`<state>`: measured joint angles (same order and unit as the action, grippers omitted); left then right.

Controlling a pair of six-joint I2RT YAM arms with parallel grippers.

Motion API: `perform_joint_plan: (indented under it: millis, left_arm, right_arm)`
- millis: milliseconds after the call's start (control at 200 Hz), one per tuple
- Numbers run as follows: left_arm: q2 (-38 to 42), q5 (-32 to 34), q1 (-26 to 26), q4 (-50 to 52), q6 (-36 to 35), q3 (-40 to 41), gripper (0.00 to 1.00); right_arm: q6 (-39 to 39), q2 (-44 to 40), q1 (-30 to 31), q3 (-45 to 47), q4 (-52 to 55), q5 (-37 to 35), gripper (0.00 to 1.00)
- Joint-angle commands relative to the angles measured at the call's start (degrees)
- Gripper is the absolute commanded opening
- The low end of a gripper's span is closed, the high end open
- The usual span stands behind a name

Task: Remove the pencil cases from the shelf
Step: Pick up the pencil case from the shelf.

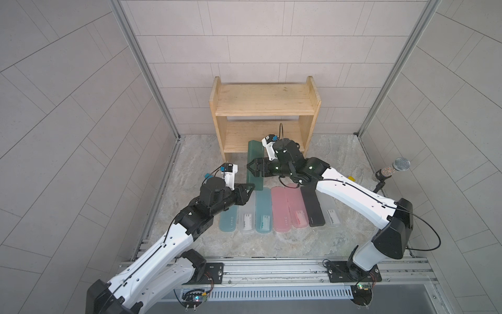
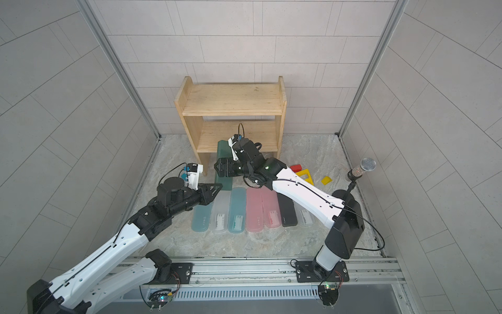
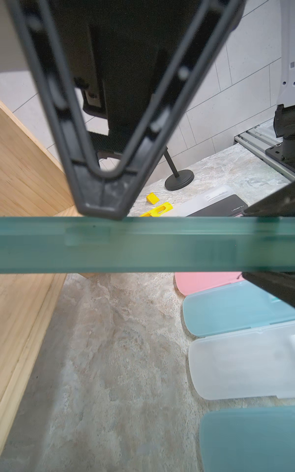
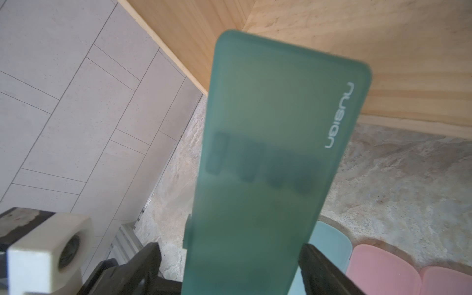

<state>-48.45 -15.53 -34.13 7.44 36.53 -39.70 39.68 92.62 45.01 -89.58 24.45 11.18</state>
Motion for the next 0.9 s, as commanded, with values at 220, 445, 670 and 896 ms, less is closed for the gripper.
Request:
perform_joint_plan:
  millis: [220, 445, 670, 896]
  left_arm:
    - [2.03, -1.78, 0.03, -2.47, -1.42, 0.24, 0.00]
    - [2.13, -1.78, -0.03, -2.43, -1.55, -0.02, 0.00]
    - [2.79, -0.93, -0.03, -1.71, -2.71, -0.38, 0.00]
    - [3.14, -0.64, 0.03, -0.89, -3.50, -0.59, 0.00]
  right_arm:
    - [0.73, 1.08, 0.43, -0.29, -0.41, -0.75, 0.88]
    - [1.19, 1.48, 0.55, 0.02, -1.01, -1.15, 0.95]
    - [2.65, 1.95, 0.47, 2.62, -2.69, -2.51, 1.00]
    - [3.42, 1.51, 0.48, 3.88, -3.93, -3.36, 0.97]
